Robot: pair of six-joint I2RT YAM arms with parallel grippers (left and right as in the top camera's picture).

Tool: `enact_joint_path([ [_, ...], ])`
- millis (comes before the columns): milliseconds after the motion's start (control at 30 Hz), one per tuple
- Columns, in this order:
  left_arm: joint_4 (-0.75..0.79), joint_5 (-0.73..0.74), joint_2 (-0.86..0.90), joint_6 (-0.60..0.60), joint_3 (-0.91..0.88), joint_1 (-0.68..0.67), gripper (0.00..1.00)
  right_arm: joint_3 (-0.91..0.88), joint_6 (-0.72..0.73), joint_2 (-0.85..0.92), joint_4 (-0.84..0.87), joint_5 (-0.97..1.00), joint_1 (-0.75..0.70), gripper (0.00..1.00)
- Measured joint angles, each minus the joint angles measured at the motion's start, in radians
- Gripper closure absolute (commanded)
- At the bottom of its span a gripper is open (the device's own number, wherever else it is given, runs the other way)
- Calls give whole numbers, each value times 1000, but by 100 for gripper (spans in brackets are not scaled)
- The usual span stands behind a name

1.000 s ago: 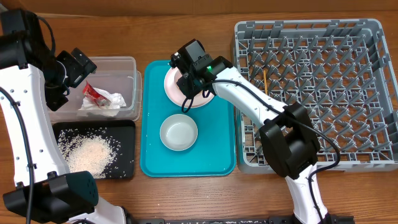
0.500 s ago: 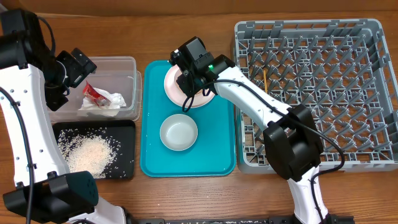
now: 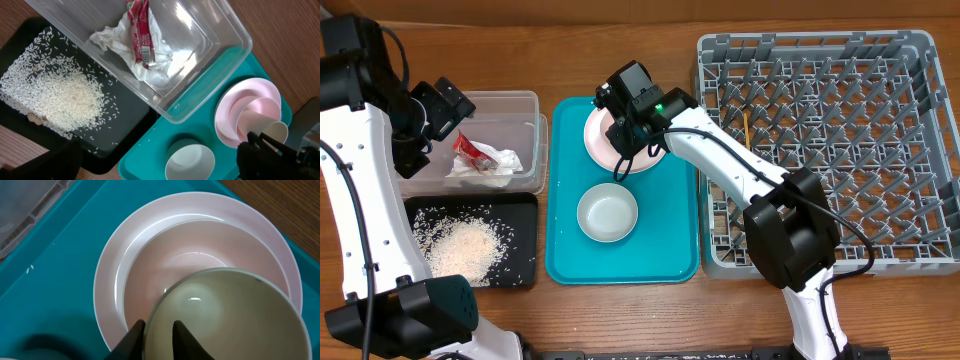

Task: Sort waste into correct bins and load items into the dishwasher
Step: 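Lower the right gripper into the white cup and grip its rim, then lift the white cup and carry it to the rack's top-left corner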

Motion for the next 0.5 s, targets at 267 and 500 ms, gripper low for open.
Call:
enact_joint_path([
  [267, 0, 0, 0, 0, 0, 0, 0, 0, -8, 0, 0, 0, 0, 96],
  [500, 0, 0, 0, 0, 0, 0, 0, 1, -3, -4, 4, 4, 0, 96],
])
